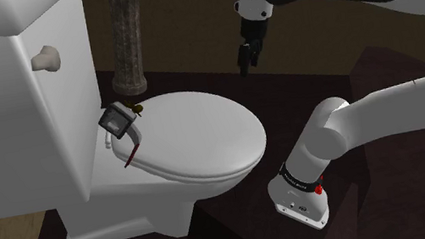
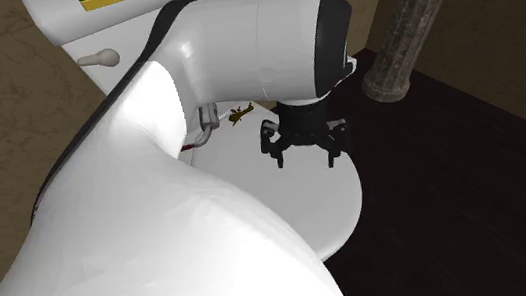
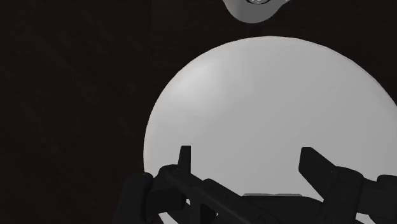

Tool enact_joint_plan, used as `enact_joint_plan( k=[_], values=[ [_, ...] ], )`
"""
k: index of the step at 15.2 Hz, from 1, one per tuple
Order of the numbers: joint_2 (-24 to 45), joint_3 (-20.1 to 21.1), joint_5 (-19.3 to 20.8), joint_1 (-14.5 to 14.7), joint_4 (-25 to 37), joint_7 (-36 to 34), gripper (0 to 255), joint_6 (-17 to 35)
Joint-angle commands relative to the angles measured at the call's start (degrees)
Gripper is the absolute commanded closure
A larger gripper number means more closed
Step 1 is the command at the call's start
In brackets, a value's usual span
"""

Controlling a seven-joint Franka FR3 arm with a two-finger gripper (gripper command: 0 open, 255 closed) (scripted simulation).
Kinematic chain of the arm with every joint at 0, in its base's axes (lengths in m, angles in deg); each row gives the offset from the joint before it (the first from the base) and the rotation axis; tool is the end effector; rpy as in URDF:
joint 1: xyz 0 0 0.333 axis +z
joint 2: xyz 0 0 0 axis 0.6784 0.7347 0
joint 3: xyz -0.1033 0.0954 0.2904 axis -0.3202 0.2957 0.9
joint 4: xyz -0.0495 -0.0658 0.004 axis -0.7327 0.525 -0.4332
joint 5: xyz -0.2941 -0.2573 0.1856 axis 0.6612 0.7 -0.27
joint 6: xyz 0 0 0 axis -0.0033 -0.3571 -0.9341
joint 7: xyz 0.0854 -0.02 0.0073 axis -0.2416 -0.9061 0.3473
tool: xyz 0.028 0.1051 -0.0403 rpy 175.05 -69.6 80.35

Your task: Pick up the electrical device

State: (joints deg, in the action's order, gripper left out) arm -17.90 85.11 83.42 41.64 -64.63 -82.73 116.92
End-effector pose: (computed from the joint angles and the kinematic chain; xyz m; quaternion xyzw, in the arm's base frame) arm 0.3410 -0.0088 0.5316 0.9955 0.0372 -0.0635 0.0600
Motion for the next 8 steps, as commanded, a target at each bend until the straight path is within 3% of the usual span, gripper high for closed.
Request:
enact_joint_plan(
  k=[1,8],
  values=[
    [0.00,0.00,0.00,0.00,0.00,0.00,0,0.00],
    [3.07,5.18,-5.69,3.64,-5.11,-6.38,0,14.01]
  ],
)
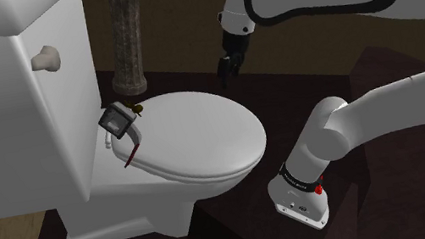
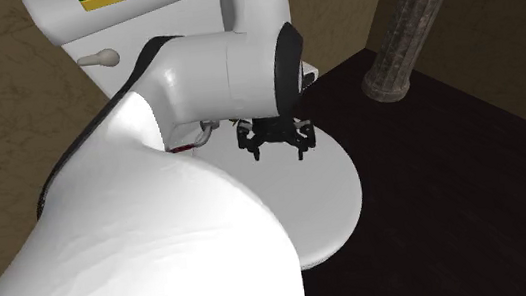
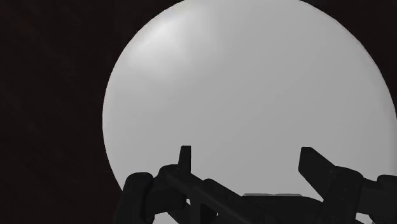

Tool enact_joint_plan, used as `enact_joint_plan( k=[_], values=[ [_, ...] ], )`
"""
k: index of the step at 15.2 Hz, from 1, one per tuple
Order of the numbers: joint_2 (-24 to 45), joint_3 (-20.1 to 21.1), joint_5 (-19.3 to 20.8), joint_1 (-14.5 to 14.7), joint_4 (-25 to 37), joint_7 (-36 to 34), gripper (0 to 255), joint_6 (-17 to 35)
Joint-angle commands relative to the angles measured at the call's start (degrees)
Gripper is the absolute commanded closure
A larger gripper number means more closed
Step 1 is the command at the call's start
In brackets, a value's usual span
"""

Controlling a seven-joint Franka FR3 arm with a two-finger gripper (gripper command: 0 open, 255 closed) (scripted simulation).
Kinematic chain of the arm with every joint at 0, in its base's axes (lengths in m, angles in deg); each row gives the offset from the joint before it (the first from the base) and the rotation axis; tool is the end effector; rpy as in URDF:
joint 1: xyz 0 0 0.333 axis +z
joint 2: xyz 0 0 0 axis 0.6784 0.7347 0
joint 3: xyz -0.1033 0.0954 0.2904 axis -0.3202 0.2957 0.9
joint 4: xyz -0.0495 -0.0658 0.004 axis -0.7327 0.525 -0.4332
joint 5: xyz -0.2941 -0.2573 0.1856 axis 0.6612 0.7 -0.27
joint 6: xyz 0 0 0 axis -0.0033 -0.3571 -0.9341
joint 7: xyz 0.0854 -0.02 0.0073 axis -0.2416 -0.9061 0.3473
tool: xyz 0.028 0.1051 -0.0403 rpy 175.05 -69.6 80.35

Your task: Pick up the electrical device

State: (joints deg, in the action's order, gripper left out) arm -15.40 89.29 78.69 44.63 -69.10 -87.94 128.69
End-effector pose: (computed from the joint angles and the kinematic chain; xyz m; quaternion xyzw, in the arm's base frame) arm 0.3623 0.0473 0.4906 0.9978 0.0454 -0.0179 0.0456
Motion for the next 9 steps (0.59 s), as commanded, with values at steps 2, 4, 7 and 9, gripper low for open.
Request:
enact_joint_plan(
  k=[2,4,7,9],
  values=[
    [2.19,2.61,-2.28,1.63,-1.46,-2.92,0,6.46],
    [4.14,4.27,-3.43,2.53,-1.97,-4.67,0,10.73],
    [7.62,6.88,-4.74,3.66,-2.16,-7.32,0,17.17],
    [10.27,8.70,-5.28,4.22,-1.89,-9.15,0,21.42]
  ],
)
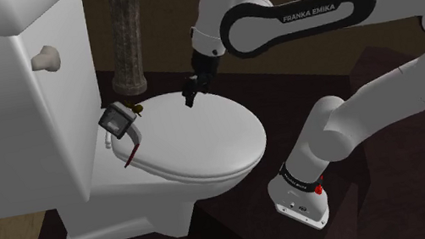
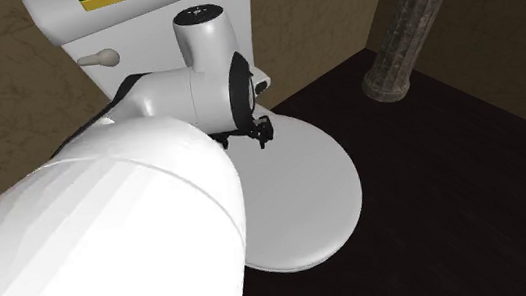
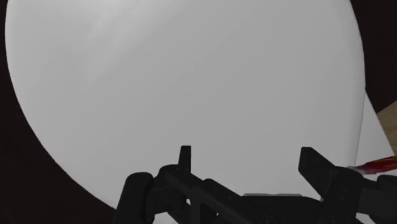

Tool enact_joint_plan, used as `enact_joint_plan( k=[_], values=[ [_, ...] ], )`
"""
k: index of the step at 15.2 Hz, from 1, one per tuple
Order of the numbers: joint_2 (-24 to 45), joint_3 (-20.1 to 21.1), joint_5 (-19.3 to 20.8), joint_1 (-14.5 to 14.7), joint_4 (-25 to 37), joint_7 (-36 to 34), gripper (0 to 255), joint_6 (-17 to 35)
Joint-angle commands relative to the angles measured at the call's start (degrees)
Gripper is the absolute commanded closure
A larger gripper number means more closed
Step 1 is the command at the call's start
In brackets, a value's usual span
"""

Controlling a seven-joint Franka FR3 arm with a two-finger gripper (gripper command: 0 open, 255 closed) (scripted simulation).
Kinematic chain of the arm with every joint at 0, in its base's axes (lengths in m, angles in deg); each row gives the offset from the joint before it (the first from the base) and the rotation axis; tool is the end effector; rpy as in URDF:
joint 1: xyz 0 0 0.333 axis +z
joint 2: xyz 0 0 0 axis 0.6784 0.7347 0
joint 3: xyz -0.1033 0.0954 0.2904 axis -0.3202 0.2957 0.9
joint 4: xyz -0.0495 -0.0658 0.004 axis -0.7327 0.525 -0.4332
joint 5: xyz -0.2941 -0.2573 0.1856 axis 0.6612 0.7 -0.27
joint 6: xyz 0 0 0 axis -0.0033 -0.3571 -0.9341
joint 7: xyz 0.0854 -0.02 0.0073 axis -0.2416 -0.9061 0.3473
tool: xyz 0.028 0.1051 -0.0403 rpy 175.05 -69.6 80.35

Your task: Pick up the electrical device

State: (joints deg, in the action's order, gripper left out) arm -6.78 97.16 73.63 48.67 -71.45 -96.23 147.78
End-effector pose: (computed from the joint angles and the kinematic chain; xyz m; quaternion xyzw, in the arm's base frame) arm 0.3929 0.1408 0.4354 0.9967 0.0570 0.0527 0.0232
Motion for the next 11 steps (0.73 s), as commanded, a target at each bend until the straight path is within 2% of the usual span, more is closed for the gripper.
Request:
enact_joint_plan(
  k=[1,6,11],
  values=[
    [3.07,1.77,-0.36,0.38,0.70,-1.81,0,4.43],
    [10.85,6.65,0.63,0.68,3.12,-7.24,0,14.45],
    [19.55,12.00,5.62,-0.57,7.42,-14.71,0,23.12]
  ],
)
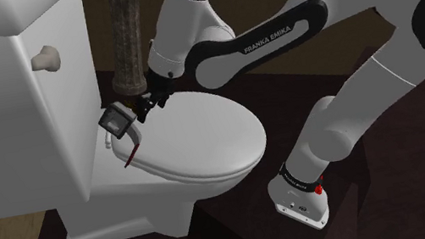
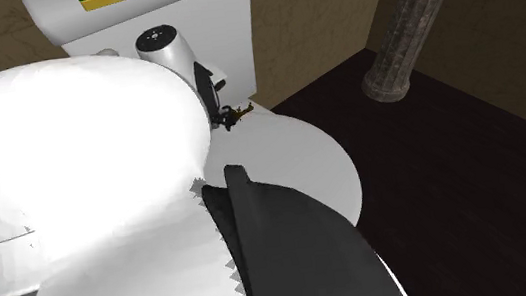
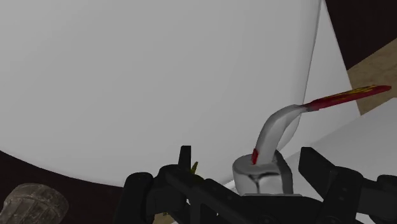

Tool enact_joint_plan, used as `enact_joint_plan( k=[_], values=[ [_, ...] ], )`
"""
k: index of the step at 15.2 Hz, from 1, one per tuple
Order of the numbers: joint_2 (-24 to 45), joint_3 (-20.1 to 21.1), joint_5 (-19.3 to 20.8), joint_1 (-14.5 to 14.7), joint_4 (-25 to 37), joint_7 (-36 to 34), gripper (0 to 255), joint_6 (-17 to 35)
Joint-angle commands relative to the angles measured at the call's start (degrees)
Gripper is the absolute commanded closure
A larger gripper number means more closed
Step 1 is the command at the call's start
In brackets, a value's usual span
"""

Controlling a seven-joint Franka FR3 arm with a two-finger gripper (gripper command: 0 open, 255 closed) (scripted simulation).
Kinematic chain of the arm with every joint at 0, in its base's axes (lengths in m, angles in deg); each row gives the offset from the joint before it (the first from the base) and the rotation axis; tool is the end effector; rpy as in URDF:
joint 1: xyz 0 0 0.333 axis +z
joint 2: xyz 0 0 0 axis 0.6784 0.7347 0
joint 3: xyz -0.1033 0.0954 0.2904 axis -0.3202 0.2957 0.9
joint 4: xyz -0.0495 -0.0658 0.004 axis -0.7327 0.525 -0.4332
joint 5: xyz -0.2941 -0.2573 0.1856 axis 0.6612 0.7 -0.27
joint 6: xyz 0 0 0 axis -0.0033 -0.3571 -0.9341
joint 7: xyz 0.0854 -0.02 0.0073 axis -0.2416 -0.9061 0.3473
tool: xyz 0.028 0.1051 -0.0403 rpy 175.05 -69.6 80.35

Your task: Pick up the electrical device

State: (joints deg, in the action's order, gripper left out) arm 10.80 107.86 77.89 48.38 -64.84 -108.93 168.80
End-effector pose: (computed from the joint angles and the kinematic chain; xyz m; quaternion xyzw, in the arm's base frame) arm 0.4403 0.2525 0.3879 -0.9877 -0.0706 -0.1392 0.0042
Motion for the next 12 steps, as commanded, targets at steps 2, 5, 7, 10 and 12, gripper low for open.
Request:
enact_joint_plan(
  k=[2,5,7,10,12],
  values=[
    [5.69,3.45,4.98,-1.09,3.07,-5.98,0,4.96],
    [7.81,4.25,7.39,-1.56,3.10,-8.23,0,7.23],
    [8.92,4.52,8.73,-1.88,2.50,-9.35,0,8.76],
    [10.71,4.86,11.11,-2.38,1.72,-11.31,0,11.00],
    [11.08,4.90,11.63,-2.46,1.58,-11.73,0,11.42]
  ],
)
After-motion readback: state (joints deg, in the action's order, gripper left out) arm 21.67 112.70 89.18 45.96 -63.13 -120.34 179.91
